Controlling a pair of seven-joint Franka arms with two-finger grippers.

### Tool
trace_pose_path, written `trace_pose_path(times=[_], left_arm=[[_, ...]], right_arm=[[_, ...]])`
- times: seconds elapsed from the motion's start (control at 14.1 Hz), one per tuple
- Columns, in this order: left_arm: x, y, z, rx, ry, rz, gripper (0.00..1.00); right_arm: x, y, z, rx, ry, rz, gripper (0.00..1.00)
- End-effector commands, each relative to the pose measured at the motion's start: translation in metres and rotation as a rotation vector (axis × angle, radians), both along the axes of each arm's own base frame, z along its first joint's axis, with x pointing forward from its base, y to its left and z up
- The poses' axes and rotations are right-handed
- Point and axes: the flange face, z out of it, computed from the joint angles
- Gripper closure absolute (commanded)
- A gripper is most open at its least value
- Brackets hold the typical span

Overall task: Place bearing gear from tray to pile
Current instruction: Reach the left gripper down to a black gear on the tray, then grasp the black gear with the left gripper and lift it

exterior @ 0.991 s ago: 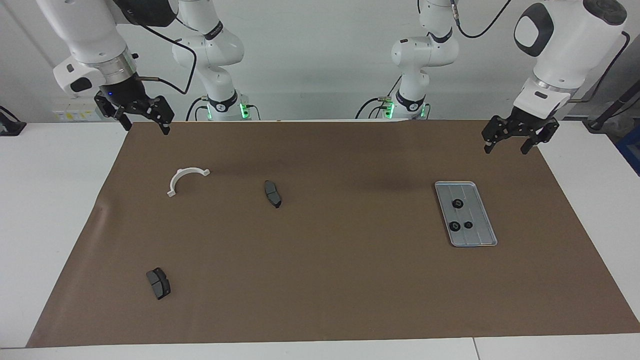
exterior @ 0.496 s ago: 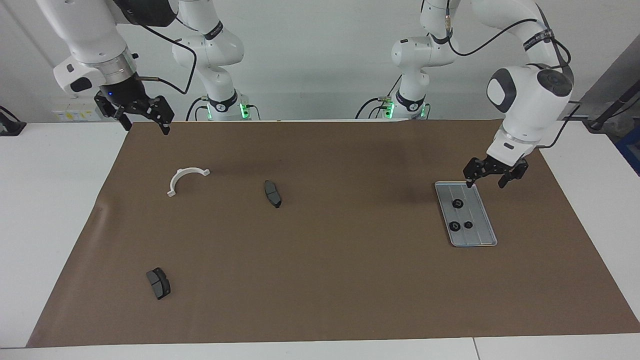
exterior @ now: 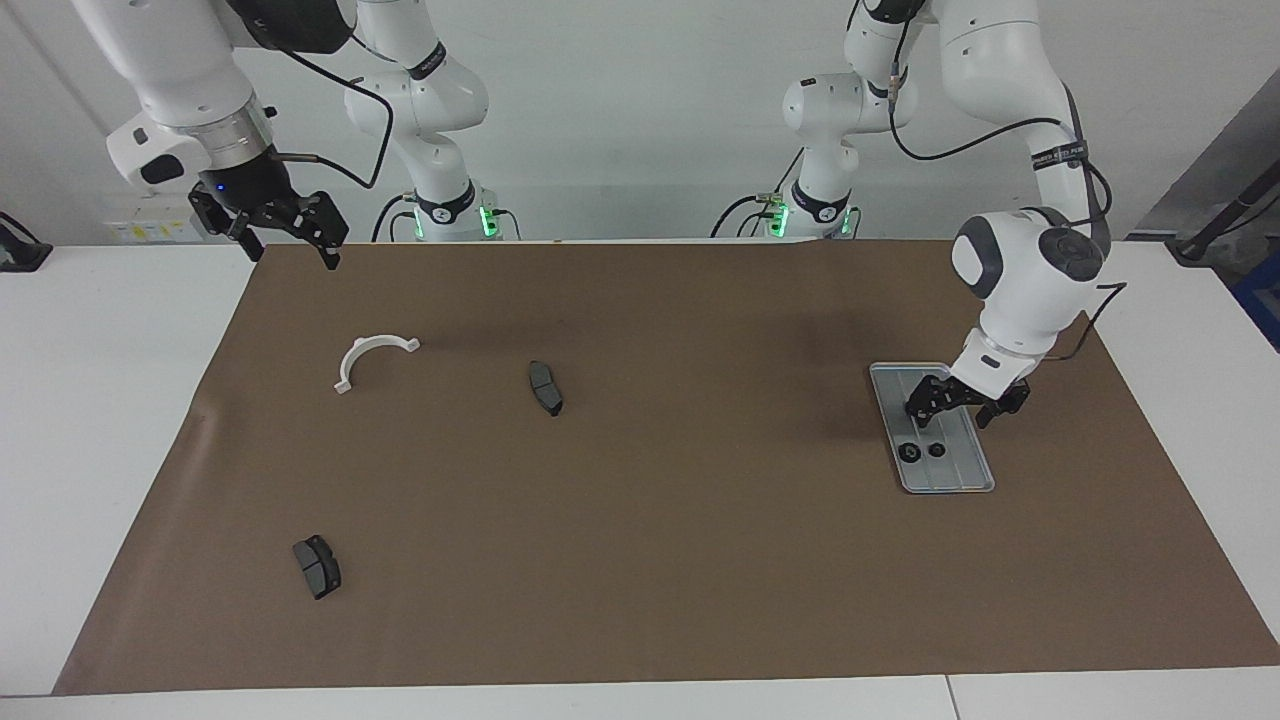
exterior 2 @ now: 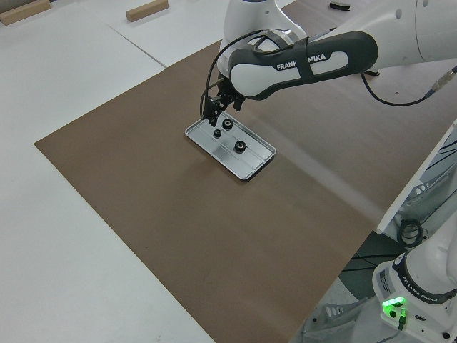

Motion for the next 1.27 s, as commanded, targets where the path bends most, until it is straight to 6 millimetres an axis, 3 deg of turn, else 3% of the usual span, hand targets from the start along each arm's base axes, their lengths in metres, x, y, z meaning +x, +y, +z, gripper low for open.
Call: trace_pose_path(times=[0.0, 0.21, 0.78, 1.2], left_arm=[[0.007, 0.005, -0.012, -0.001, -0.015, 0.028, 0.21], [0.008, 0.008, -0.019, -0.001, -0.009, 0.033, 0.32], [0.008, 0.009, -0.036, -0.002, -0.009, 0.038, 0.47], [0.007, 0.008, -0.038, -0.003, 0.000, 0.041, 0.69]], right_arm=[[-0.001, 0.001, -0.001, 0.031, 0.009, -0.009, 0.00], [-0.001, 0.001, -0.001, 0.031, 0.009, -0.009, 0.00], [-0.001, 0.001, -0.001, 0.031, 0.009, -0.009, 0.00], [-0.001, 0.001, -0.001, 0.031, 0.009, -0.009, 0.00]])
